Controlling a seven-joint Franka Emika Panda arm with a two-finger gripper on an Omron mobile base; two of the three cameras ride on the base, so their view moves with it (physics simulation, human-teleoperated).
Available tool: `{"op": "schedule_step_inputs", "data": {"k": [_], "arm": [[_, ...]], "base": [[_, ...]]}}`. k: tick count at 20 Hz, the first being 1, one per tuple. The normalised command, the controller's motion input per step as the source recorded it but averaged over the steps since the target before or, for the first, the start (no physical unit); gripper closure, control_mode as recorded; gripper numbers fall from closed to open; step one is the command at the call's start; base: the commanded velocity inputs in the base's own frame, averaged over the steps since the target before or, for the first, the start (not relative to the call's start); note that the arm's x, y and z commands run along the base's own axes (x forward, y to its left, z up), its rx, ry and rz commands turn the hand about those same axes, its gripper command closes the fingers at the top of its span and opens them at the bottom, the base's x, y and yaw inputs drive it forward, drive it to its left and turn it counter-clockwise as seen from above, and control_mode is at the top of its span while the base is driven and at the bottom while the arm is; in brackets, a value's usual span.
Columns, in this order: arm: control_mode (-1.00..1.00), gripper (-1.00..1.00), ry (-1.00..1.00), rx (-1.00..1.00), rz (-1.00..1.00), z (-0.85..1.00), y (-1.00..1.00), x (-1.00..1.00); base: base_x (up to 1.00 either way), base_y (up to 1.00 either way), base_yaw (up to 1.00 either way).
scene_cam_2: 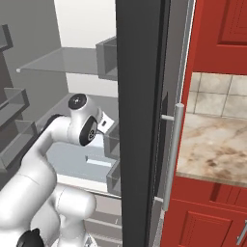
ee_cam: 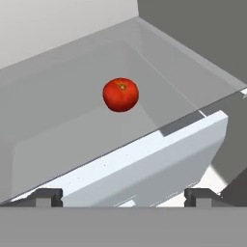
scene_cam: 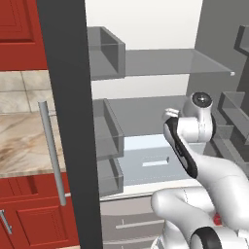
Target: Take the cheese, fish, and tomato from the fridge and place them on the plate on the dining counter to create an appetizer plate.
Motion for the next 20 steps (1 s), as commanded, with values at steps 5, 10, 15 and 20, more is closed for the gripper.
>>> {"op": "schedule_step_inputs", "data": {"k": [5,10,15,20], "arm": [[-1.0,-1.0,0.02,0.0,0.0,-0.15,-0.22,0.34],[-1.0,-1.0,0.0,0.0,0.0,-0.17,-0.12,0.41],[-1.0,-1.0,0.0,0.0,0.0,-0.15,-0.12,0.38],[-1.0,-1.0,0.0,0.0,0.0,-0.18,-0.21,0.36]], "base": [[0.0,0.0,0.0],[0.0,0.0,0.0],[0.0,0.0,0.0],[0.0,0.0,0.0]]}}
